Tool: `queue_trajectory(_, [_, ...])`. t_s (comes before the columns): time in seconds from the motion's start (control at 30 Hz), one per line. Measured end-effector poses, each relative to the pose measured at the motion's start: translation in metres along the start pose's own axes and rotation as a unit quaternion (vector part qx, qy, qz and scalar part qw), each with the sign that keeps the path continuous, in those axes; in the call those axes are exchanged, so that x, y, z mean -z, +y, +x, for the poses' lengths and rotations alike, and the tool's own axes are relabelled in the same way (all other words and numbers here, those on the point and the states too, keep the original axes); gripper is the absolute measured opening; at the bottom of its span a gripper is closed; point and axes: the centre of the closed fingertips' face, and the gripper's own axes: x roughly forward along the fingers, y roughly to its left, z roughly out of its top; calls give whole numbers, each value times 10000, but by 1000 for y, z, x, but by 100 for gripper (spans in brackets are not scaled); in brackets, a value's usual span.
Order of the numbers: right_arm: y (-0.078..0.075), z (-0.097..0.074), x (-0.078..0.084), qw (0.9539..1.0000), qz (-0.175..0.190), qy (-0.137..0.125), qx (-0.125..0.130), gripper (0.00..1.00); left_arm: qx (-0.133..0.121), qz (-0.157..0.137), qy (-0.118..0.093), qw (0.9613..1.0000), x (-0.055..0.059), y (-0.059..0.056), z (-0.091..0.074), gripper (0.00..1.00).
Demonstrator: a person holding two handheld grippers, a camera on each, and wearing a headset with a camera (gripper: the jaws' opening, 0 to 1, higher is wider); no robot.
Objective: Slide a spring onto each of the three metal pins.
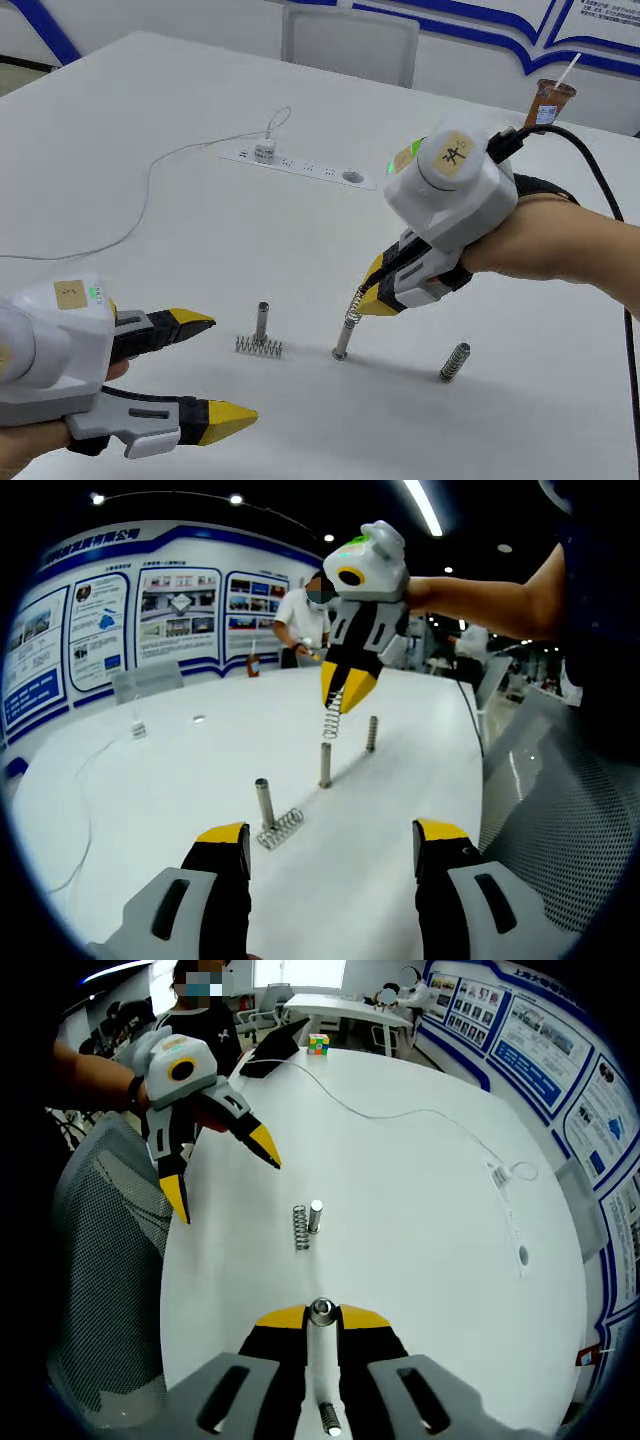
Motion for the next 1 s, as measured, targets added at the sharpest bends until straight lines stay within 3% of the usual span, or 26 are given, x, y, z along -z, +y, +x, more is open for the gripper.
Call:
queue_trajectory(0.67, [-7, 15, 8, 9998, 70, 138, -143, 12, -27, -25, 32, 10000, 1, 3, 0, 67])
queue_trajectory(1.0, [-6, 34, 17, 9994, 160, 228, -201, 12, -26, -37, 68, 10000, 4, 2, 1, 67])
